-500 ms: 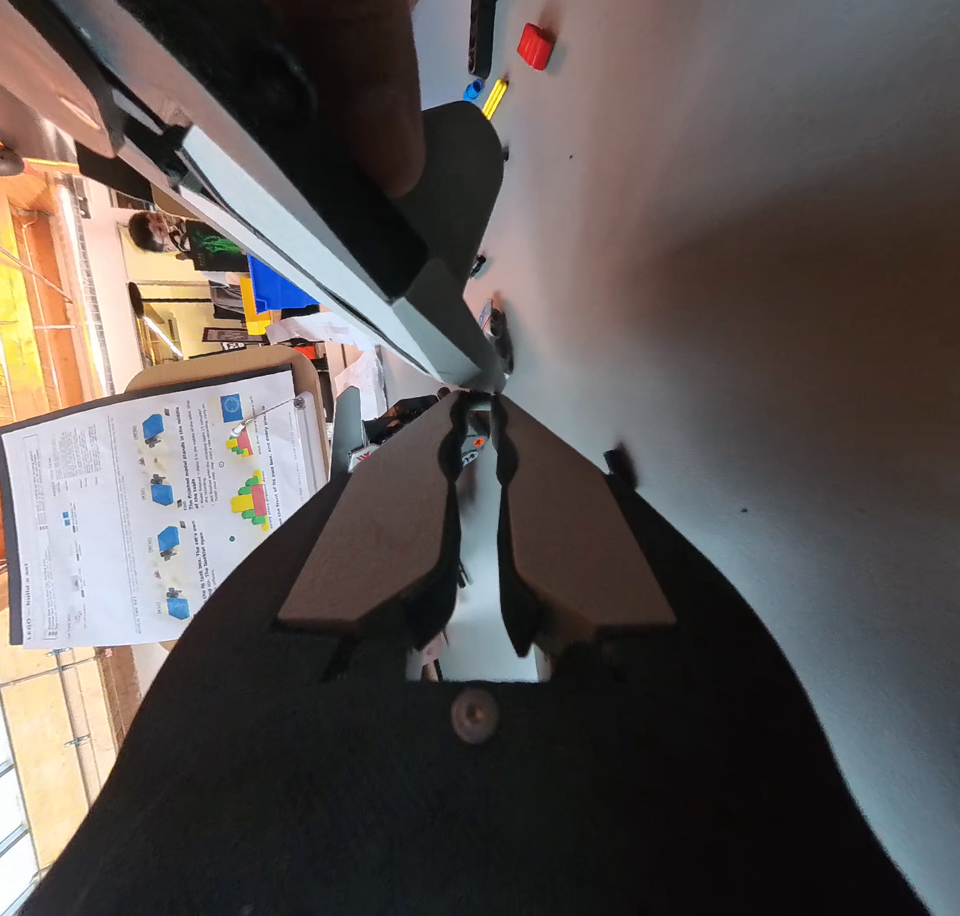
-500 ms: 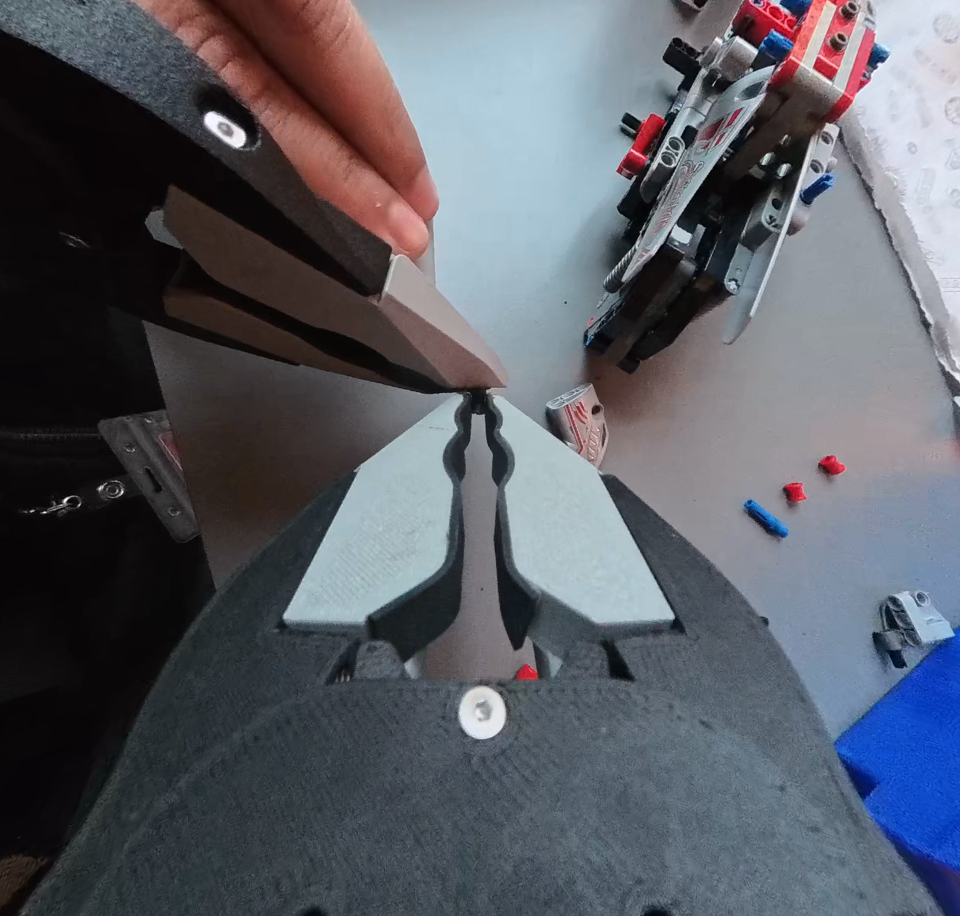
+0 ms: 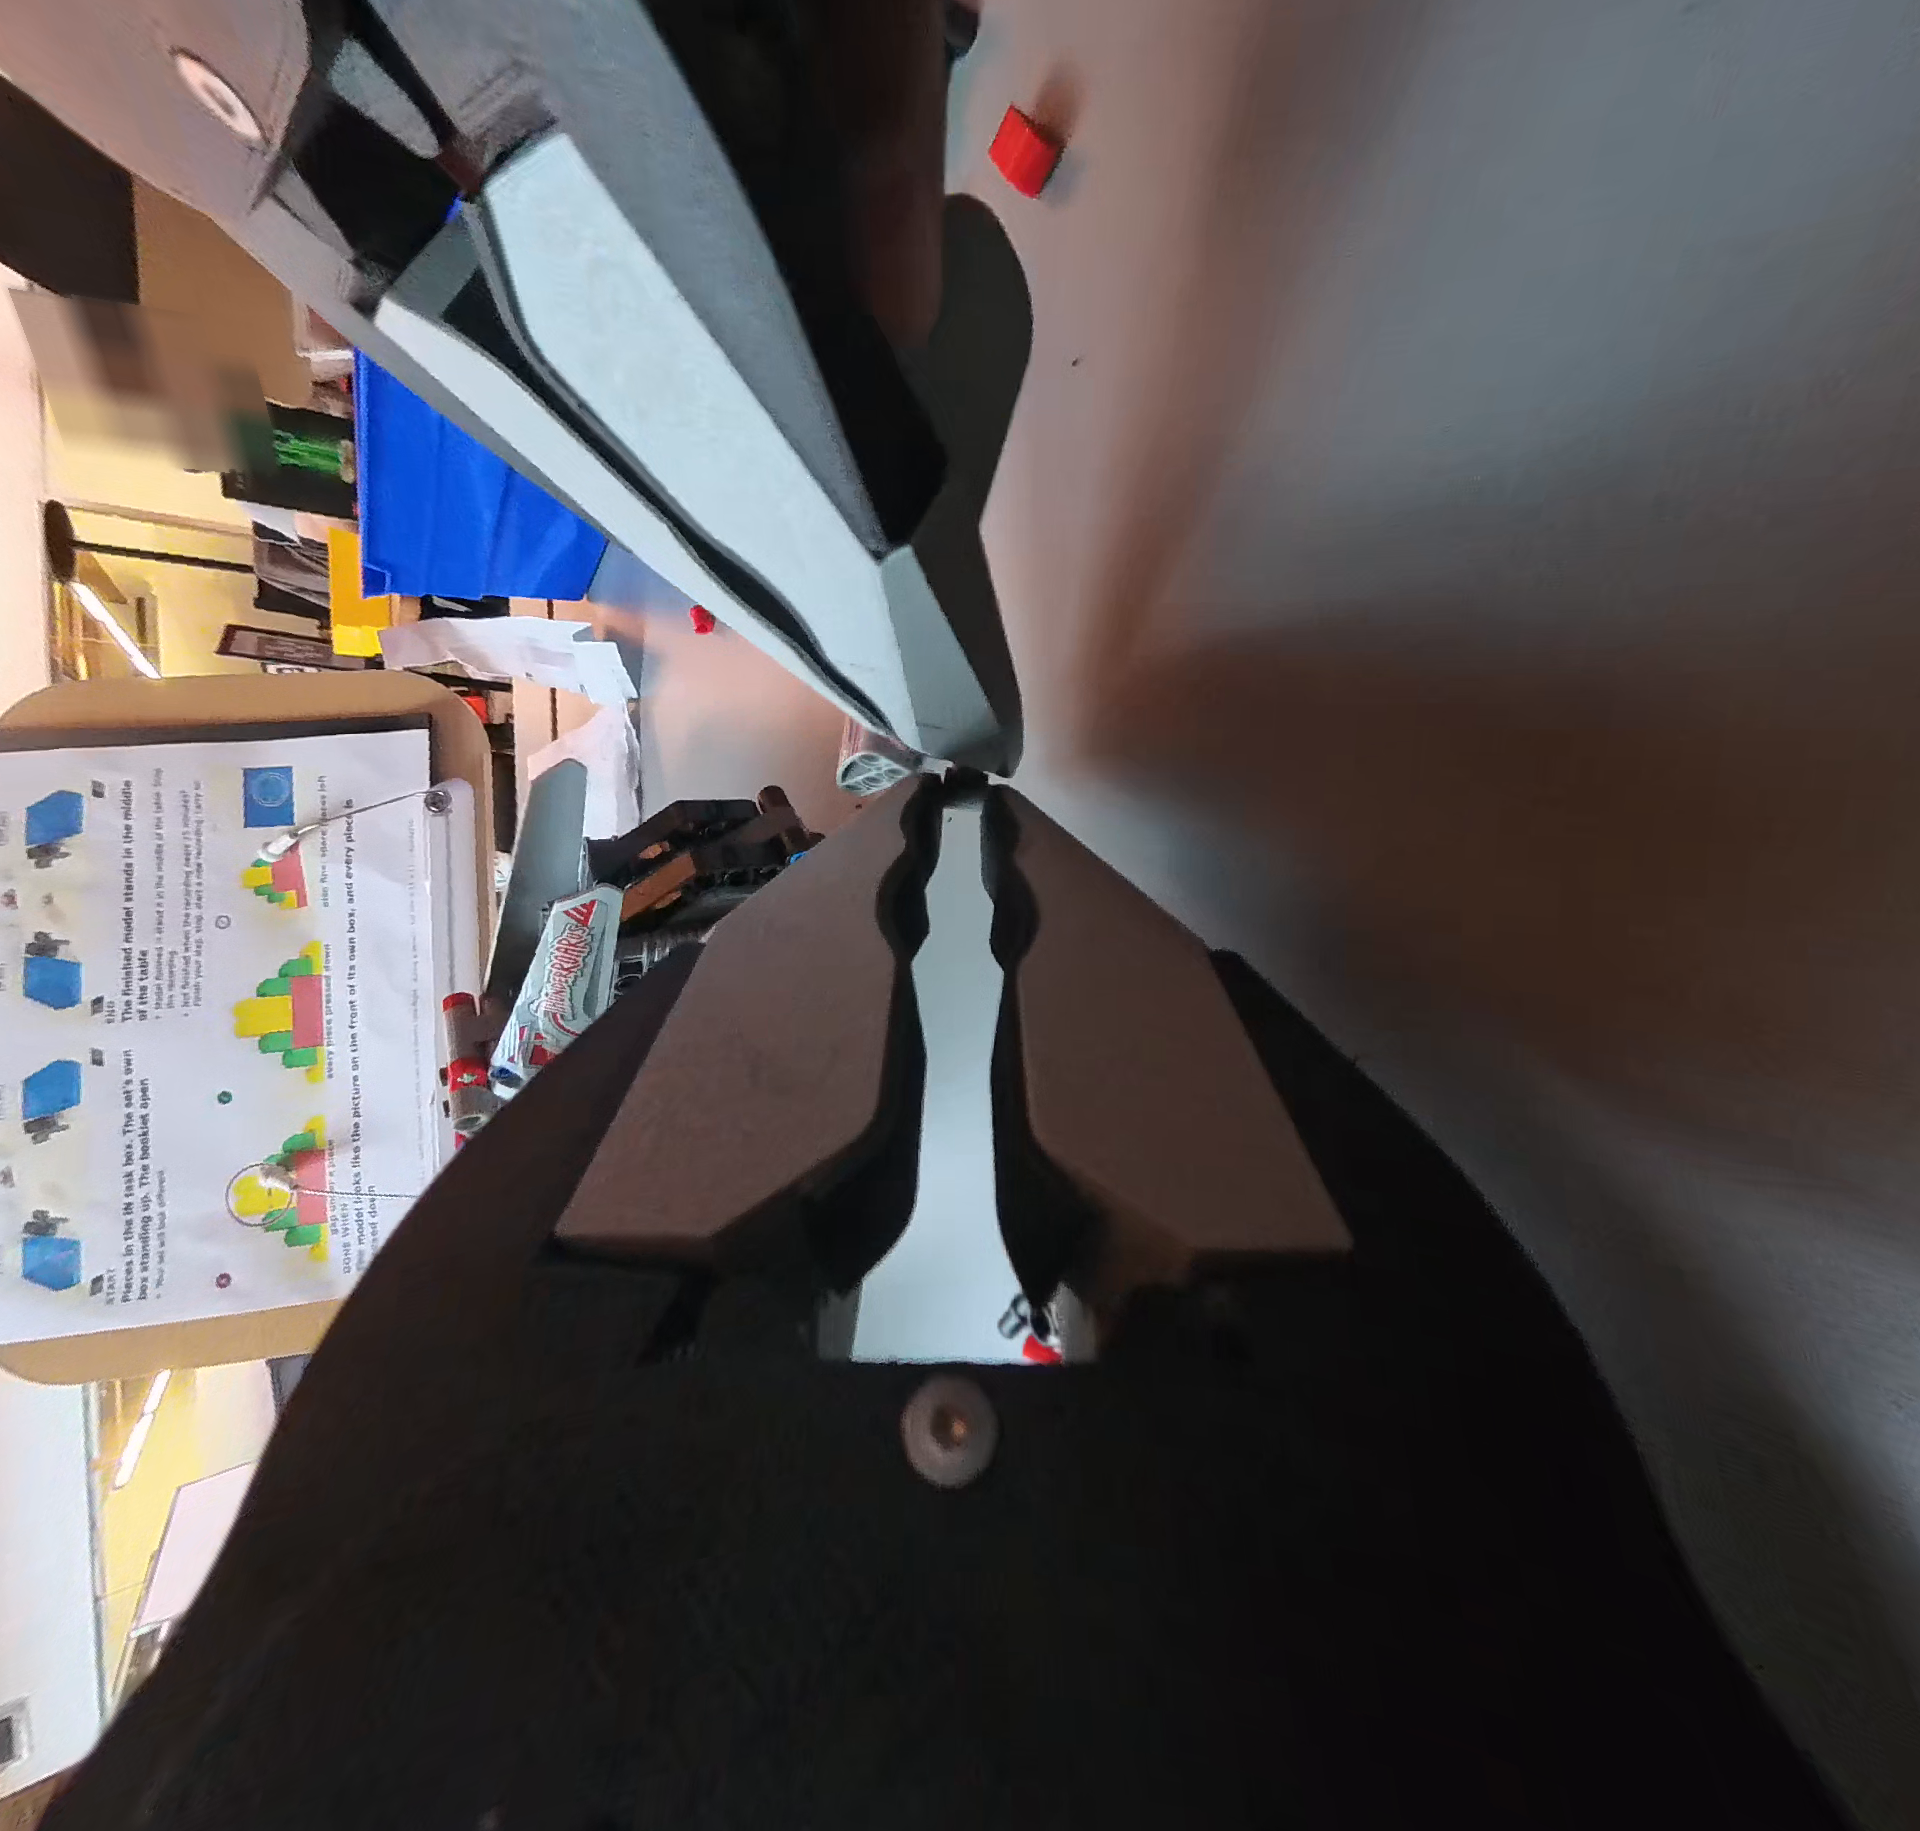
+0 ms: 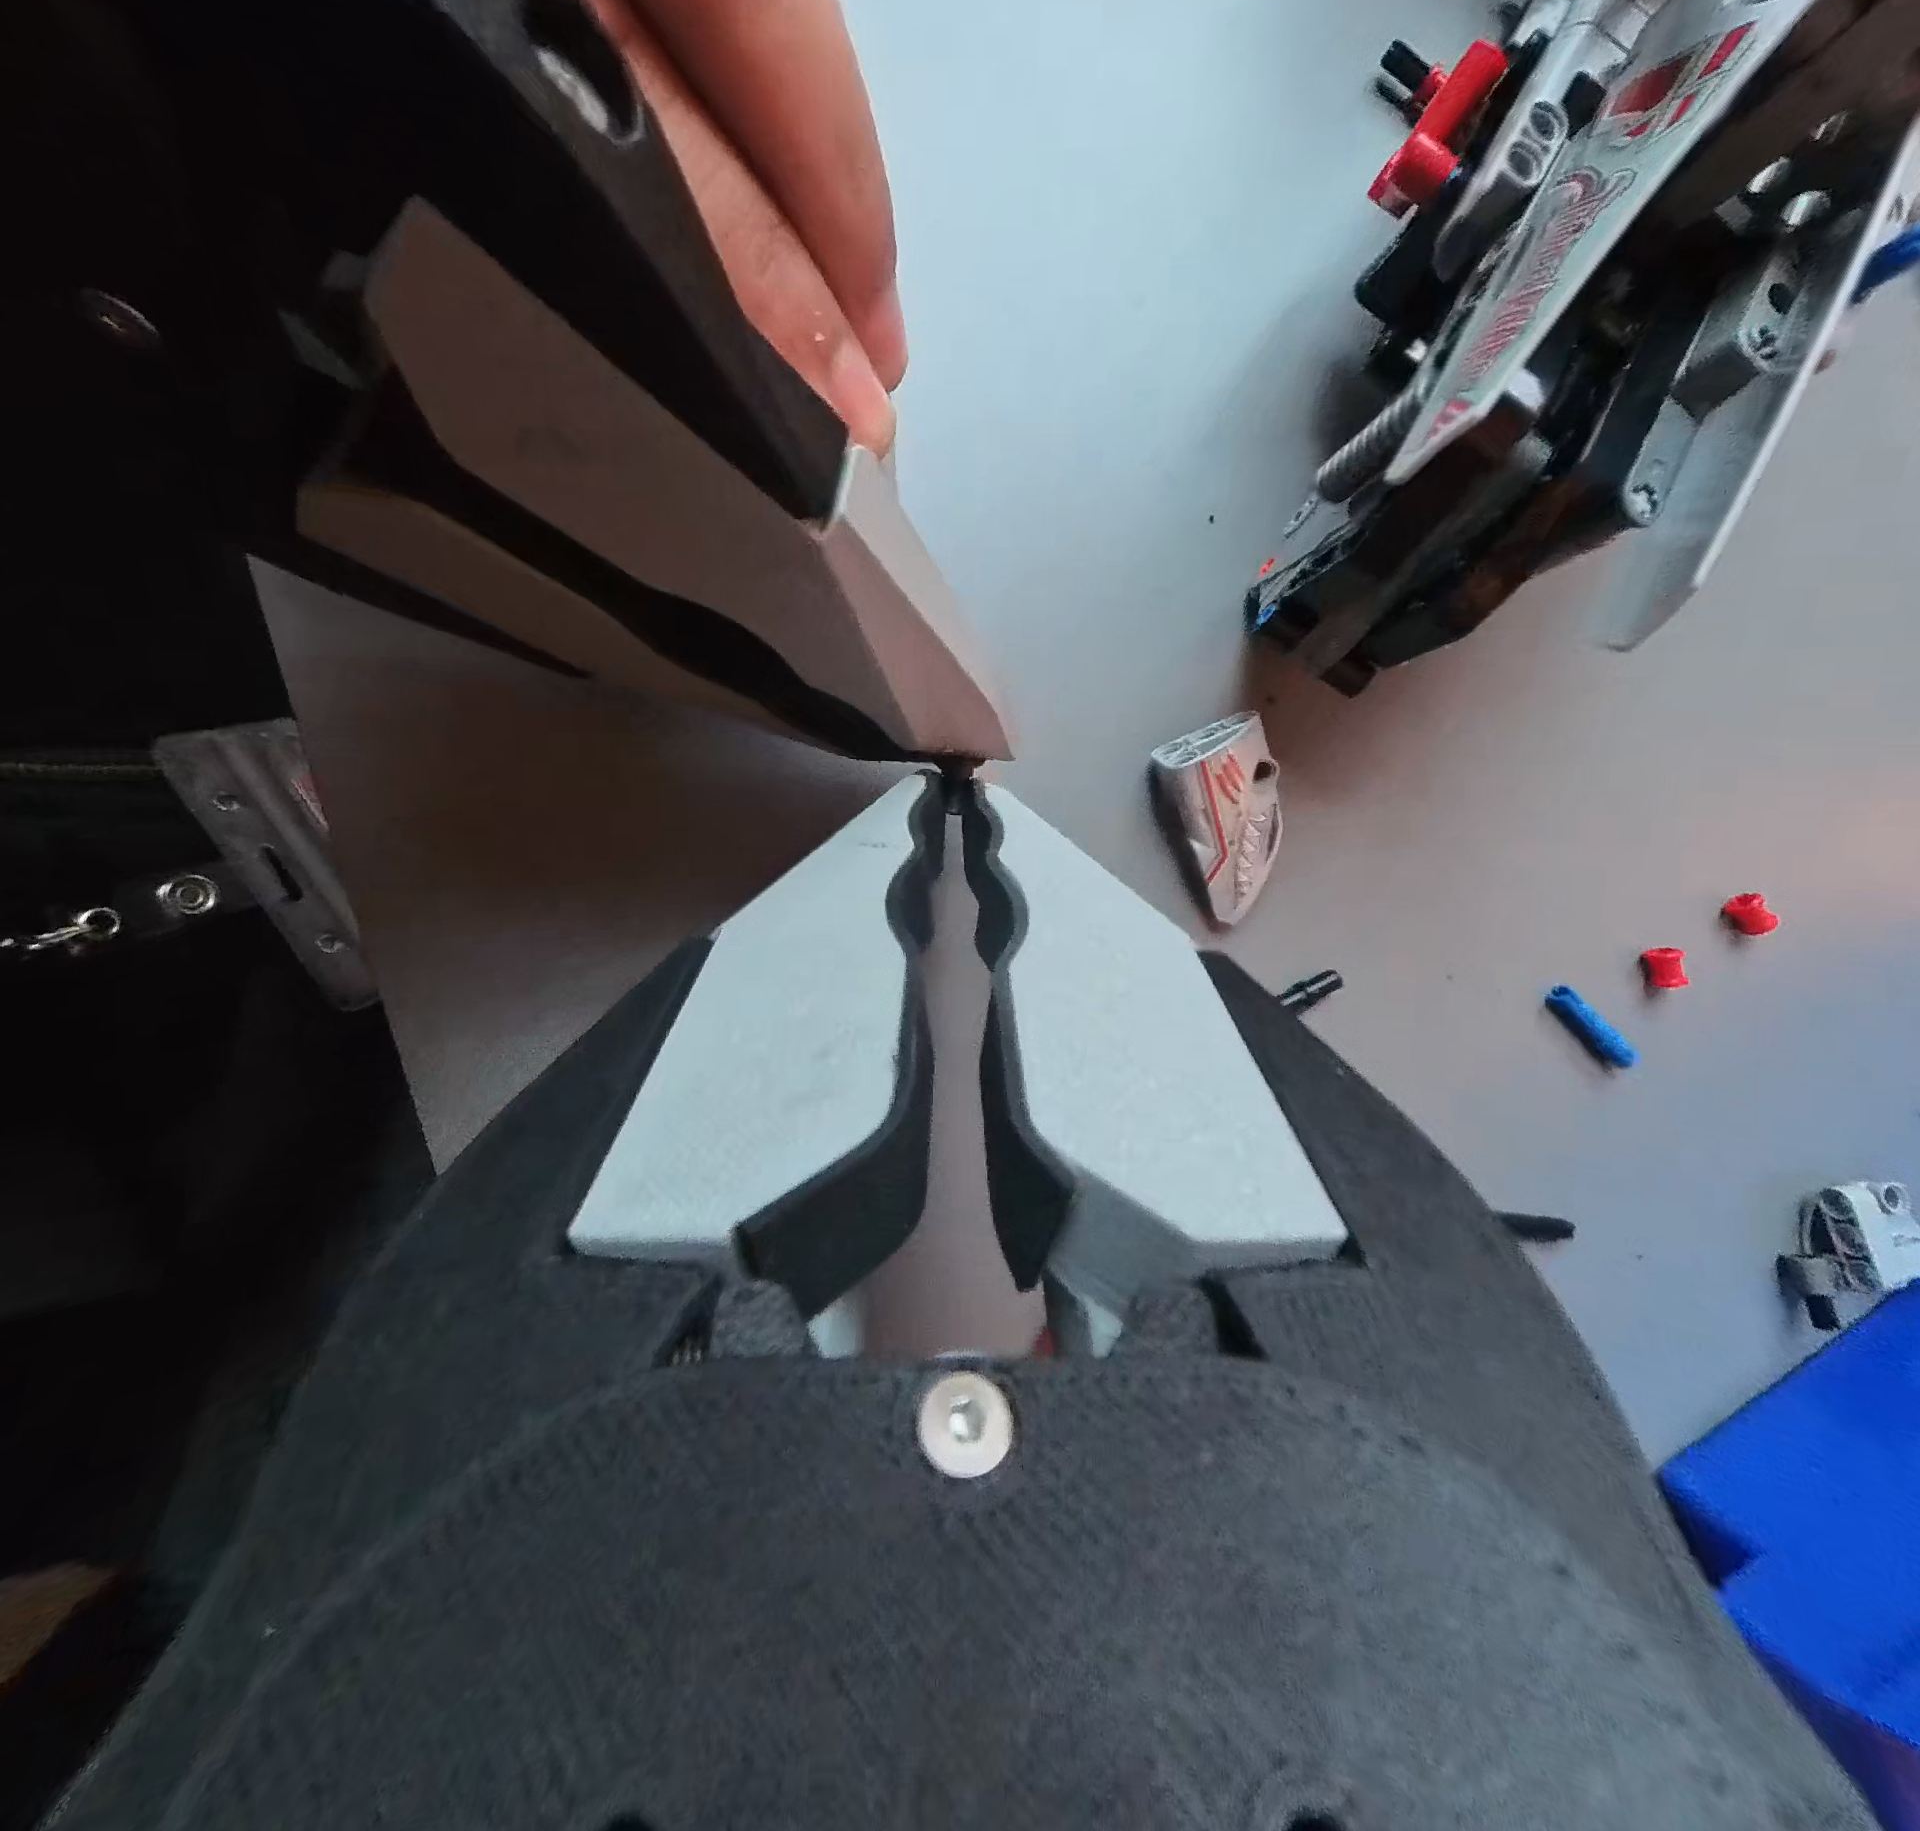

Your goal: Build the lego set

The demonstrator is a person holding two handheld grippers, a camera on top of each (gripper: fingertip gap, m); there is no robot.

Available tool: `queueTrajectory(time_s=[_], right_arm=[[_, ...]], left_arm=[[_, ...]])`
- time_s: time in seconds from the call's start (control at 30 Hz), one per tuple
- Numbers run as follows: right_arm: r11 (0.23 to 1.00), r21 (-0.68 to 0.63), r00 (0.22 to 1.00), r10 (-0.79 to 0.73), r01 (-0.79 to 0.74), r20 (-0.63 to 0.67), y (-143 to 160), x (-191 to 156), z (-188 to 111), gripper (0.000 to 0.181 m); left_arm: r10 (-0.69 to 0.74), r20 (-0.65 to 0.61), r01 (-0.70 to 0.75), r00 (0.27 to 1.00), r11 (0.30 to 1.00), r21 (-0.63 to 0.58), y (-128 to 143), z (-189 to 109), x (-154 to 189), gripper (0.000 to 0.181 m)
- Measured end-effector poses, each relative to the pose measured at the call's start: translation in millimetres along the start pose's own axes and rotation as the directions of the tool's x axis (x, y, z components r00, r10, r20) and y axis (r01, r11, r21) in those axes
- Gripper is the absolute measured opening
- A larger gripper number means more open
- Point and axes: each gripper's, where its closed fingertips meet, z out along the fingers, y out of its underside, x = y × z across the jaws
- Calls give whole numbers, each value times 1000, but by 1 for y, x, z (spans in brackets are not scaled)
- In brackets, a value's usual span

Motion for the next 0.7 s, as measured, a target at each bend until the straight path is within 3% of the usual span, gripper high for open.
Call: queueTrajectory(time_s=[0.27, 0.4, 0.47, 0.53, 0.7], right_arm=[[994, 91, 996, -59, 66, -69, -14, -12, -24, 1], [919, 389, 991, -13, 63, -131, -52, -17, -77, 1], [879, 473, 994, 1, 52, -112, -61, -23, -94, 1], [881, 468, 994, -14, 64, -110, -61, -27, -98, 1], [870, 493, 1000, 8, 0, -14, -63, -36, -108, 1]], left_arm=[[-59, 31, 55, 998, 993, 108, -15, -24, -9, 5], [-274, 84, 230, 958, 911, 343, -40, -69, -50, 4], [-264, 128, 198, 956, 903, 380, -50, -84, -59, 4], [-205, 161, 133, 965, 919, 372, -54, -89, -57, 4], [-278, 55, 226, 959, 867, 443, -63, -98, -56, 5]])
